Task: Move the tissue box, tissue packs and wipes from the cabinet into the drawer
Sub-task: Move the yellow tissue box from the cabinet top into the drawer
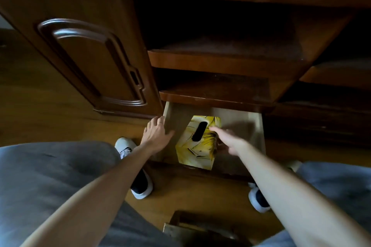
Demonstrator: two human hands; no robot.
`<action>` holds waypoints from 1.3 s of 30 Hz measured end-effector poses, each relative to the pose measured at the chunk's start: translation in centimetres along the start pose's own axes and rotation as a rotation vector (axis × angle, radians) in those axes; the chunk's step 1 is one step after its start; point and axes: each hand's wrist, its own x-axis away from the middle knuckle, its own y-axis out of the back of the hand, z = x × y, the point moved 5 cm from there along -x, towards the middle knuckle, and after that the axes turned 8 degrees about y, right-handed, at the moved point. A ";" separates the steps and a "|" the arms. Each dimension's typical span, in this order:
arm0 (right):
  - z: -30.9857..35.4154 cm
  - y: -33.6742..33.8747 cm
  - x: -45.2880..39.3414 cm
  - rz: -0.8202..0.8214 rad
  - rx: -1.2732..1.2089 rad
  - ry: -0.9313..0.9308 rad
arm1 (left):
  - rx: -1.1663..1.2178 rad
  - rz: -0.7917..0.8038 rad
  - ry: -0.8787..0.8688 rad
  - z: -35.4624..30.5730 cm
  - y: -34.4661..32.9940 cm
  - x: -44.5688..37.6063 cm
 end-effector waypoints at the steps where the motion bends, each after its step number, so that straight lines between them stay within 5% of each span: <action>1: -0.1 -0.5 -1.0 -0.025 -0.017 0.014 | 0.041 0.029 0.069 0.9 -0.8 -1.0; 5: 0.3 -3.1 -4.3 -0.041 0.049 0.116 | 0.184 0.139 0.181 2.5 -4.6 -3.2; 10: -0.9 -8.1 -6.0 0.095 0.185 0.136 | 0.161 0.030 0.169 4.5 -4.6 -4.5; 16: -2.0 -10.1 -6.1 0.070 0.309 0.142 | 0.173 0.051 0.133 5.2 -4.9 -4.1; 27: -1.5 -10.0 -5.3 0.057 0.415 0.131 | -0.042 0.040 0.226 4.6 -8.0 -3.1; 32: 1.7 -7.4 -2.5 0.127 0.593 0.281 | -0.070 0.134 0.201 3.3 -3.3 -2.8; 39: 14.1 2.1 6.4 -0.061 0.470 0.634 | -0.158 -0.097 -0.150 -7.6 10.8 0.4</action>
